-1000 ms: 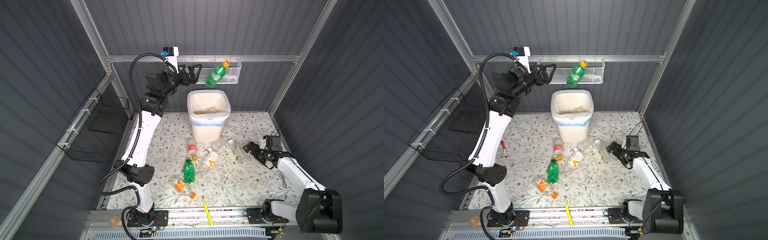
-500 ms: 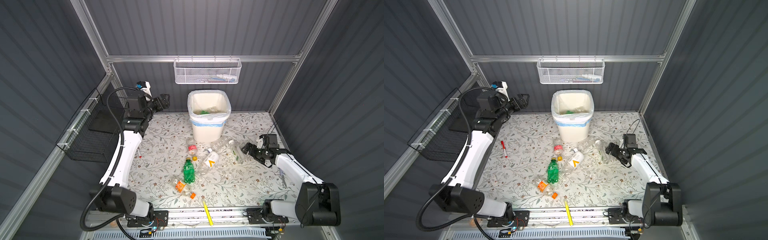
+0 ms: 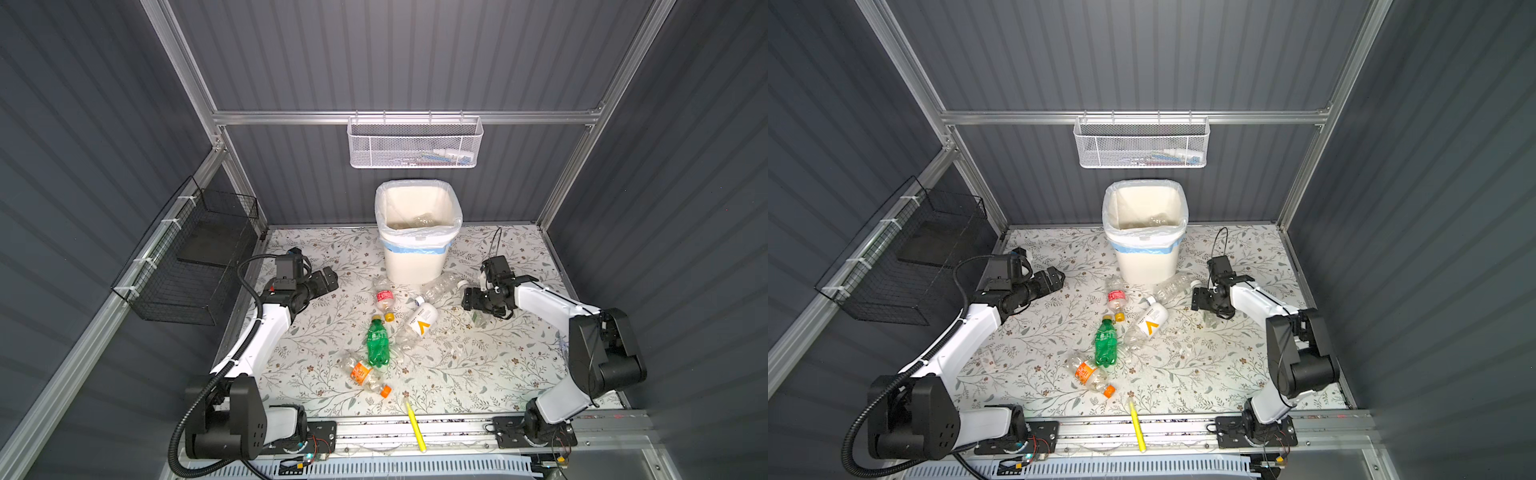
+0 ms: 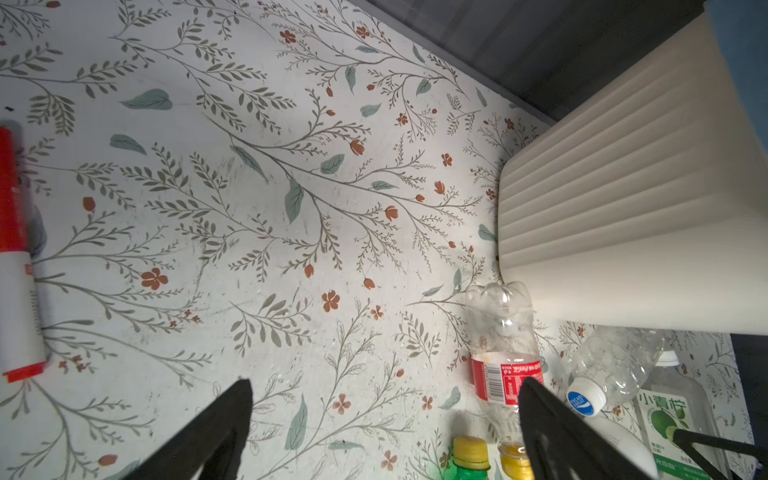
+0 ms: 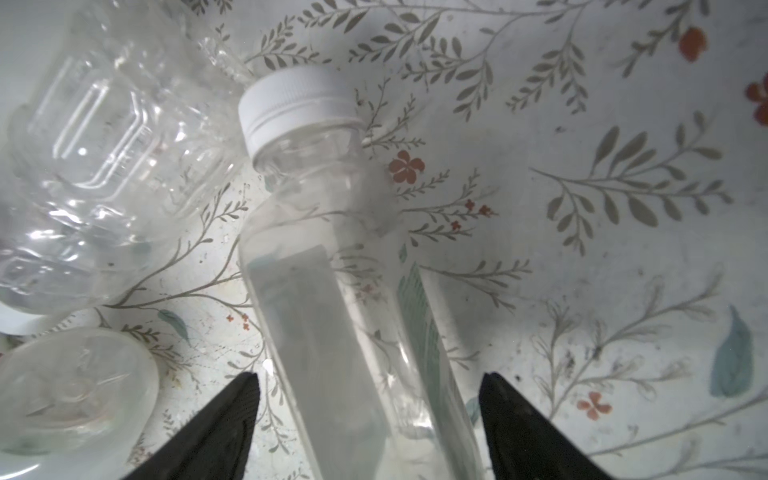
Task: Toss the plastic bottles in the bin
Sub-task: 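Grasp the clear white-capped square bottle with the right gripper while the left returns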
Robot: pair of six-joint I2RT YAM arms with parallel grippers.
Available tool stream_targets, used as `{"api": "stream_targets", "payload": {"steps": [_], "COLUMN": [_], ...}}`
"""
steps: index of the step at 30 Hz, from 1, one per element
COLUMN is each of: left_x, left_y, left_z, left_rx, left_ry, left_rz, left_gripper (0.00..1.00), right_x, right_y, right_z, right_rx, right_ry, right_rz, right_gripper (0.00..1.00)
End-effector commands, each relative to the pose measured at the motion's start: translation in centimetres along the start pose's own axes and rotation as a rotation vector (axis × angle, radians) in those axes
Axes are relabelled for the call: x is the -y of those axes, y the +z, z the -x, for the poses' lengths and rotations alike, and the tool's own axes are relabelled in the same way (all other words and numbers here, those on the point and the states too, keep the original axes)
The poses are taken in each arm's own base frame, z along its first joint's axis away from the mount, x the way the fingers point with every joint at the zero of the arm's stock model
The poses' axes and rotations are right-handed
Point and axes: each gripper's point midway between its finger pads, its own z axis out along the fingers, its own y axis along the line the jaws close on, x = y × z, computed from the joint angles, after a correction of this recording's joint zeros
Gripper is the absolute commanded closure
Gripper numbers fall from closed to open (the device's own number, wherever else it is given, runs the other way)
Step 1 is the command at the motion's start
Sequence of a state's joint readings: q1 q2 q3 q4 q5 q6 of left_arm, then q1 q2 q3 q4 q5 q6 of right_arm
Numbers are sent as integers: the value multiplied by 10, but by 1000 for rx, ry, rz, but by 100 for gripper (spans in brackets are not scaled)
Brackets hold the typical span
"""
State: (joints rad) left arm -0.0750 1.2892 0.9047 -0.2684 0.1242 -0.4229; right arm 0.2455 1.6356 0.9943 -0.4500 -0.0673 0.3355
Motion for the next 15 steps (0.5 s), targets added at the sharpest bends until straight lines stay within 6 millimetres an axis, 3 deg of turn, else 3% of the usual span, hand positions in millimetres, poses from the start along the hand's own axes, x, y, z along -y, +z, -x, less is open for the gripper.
{"api": "stream_targets", "payload": {"steps": [1,7,15], "left_x": [5,2,4], "left_y": [-7,1,16], "left_z": [3,-5,-8], "left_rx": [27,12,-9], "left_ry": [-1,-10,-18], "left_rz": [-26,-33,-64], "left_gripper": [1,1,0], "right_x": [4,10,34], "right_y": [3,5,-10], "right_z": [0,-14,-38], "right_rx": [-14,-21,27], "right_ry": [-19,24,236], "right_rz": [-67,-76,-36], "right_gripper": [24,42,52]}}
